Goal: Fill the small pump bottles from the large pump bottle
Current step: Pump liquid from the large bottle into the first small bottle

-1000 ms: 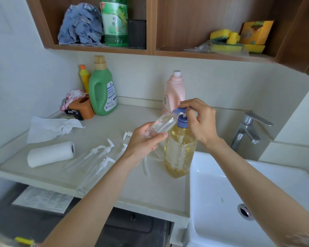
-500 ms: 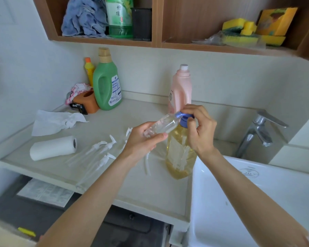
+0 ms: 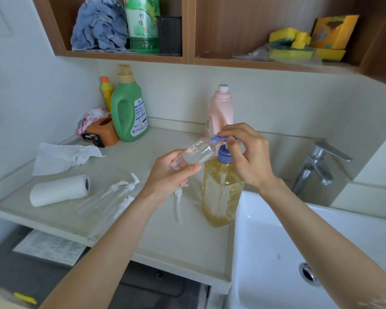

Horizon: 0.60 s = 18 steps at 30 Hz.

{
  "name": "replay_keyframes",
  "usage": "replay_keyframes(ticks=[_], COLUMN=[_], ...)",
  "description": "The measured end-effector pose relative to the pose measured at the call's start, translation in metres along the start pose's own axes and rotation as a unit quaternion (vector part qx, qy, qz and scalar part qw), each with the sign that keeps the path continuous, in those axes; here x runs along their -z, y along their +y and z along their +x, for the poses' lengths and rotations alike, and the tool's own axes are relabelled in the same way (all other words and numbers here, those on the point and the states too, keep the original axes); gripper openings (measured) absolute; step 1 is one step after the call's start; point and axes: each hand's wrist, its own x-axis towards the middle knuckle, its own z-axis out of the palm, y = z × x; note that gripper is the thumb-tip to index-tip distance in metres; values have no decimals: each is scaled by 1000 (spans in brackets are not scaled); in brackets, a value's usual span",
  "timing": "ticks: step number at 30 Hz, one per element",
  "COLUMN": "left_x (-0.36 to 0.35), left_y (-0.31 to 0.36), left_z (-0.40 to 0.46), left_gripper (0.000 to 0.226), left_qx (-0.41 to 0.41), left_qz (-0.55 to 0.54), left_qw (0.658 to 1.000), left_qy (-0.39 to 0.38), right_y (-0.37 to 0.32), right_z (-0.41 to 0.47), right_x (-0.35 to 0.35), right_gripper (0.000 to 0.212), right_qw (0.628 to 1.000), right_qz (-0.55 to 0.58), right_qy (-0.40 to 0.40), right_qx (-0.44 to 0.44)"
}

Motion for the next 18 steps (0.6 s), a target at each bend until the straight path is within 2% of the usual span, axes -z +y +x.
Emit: replay_keyframes(ticks=[3,11,18], left_x=[-1,0,-3], left_y=[-2,-8,-5], left_z=[-2,-2,-5], left_gripper=[41,38,35], left_qx=[4,17,23], left_qz=[0,6,6], left_qw=[1000,1000,1000], left_qy=[-3,16,13], right_y=[3,15,14], right_z=[-4,-16,-19], right_x=[-4,-22,-22], right_gripper=[24,28,31], right_qw=[1000,997,997], right_qz=[20,17,20], right_qy=[19,73,79], right_qx=[-13,-2,9])
